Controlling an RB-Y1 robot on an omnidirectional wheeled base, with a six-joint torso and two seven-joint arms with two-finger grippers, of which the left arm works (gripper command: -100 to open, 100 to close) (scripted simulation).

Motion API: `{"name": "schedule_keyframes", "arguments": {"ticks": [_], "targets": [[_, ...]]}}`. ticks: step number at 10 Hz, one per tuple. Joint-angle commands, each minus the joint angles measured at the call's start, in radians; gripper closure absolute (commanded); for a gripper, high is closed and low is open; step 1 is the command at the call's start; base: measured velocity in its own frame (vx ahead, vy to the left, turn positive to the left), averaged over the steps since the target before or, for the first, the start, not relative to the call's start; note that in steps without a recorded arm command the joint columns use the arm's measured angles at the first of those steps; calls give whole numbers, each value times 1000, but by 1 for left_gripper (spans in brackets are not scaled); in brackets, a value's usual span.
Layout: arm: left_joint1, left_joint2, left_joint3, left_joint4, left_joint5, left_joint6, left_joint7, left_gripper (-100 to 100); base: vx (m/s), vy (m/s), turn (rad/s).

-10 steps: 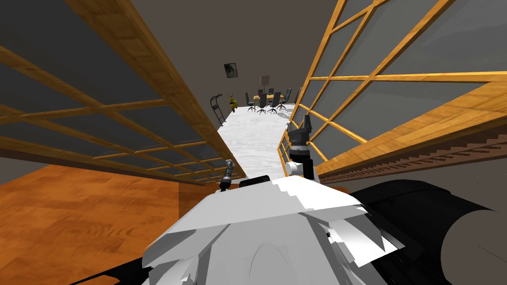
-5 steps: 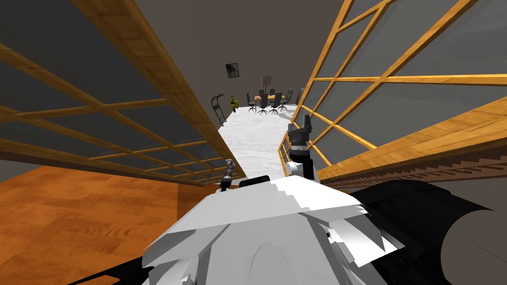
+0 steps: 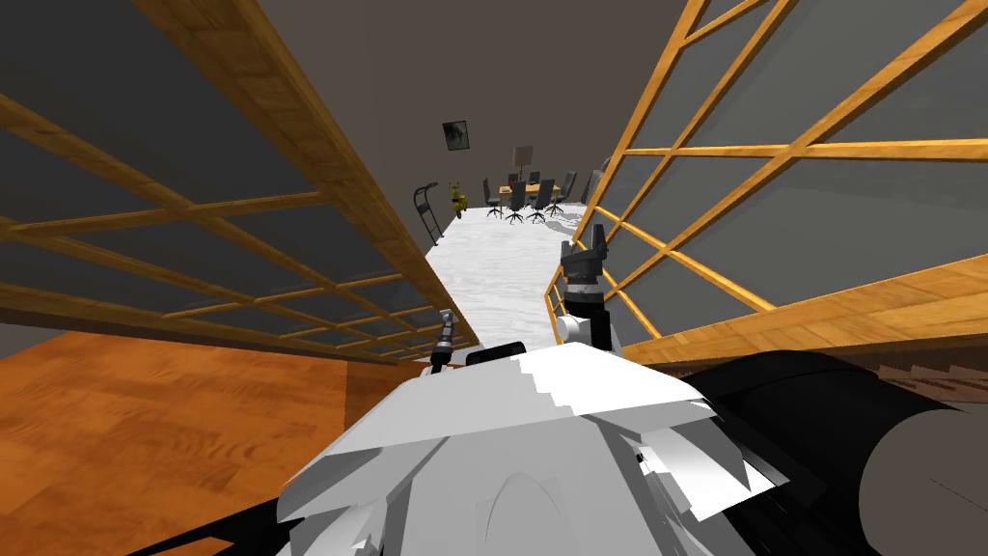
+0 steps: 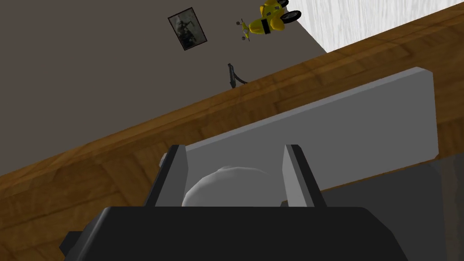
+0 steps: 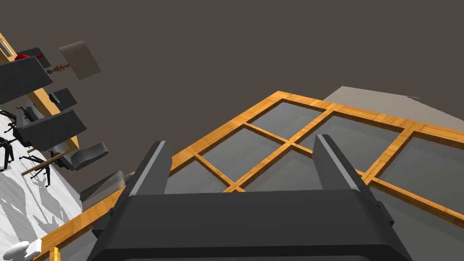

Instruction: Push the door open

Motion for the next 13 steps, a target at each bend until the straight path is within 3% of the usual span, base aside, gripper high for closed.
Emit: {"name": "schedule_keyframes", "arguments": {"ticks": [1,2,7,11,13], "targets": [[-3,24,23,-5,19,1,29,100,64,-15,-4],[-3,24,23,-5,19,1,29,100,17,0,-13],[-24,30,14,16,63,1,150,100,60,-20,46],[-24,30,14,16,63,1,150,100,18,-3,-4],[-30,32,12,21,75,1,182,100,29,-10,42]]}}
